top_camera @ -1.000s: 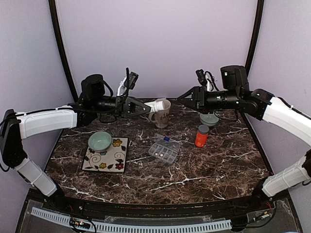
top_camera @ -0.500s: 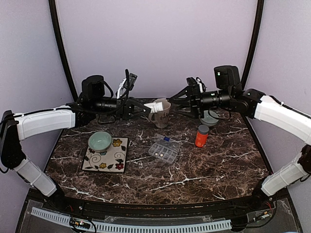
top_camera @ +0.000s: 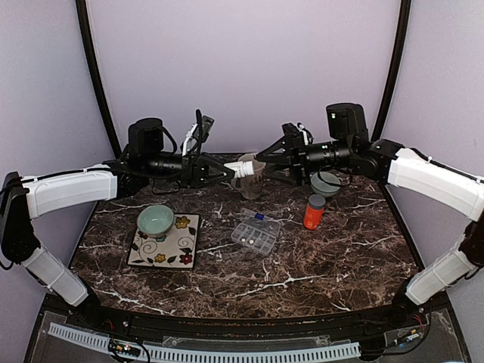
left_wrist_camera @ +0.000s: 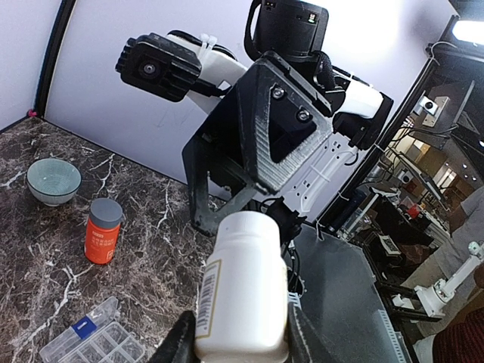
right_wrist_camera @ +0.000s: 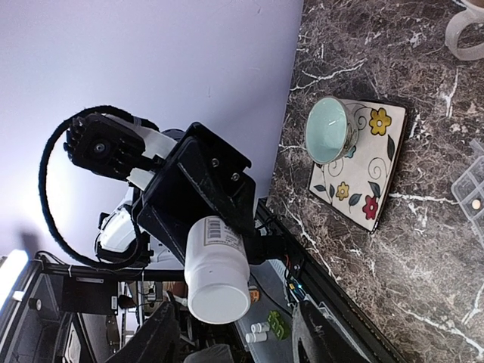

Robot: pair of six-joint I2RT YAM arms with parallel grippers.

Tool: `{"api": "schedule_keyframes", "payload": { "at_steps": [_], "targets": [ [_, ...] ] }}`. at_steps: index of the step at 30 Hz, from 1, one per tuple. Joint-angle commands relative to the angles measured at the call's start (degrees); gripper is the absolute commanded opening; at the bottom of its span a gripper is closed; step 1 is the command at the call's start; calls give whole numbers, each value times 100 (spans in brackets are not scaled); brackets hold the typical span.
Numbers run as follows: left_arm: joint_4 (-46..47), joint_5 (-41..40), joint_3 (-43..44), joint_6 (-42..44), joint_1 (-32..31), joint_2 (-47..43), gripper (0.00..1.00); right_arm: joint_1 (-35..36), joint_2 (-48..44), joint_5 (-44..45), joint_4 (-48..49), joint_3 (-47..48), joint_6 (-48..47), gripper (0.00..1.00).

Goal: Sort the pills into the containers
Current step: Unscrew the lid of the pill bottle.

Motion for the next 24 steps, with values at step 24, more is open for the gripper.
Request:
{"api": "schedule_keyframes", "payload": {
  "at_steps": [24],
  "targets": [
    [-29,66,193,136,-29,73,0,323,348,-270,627,353,175,41]
  ]
}}
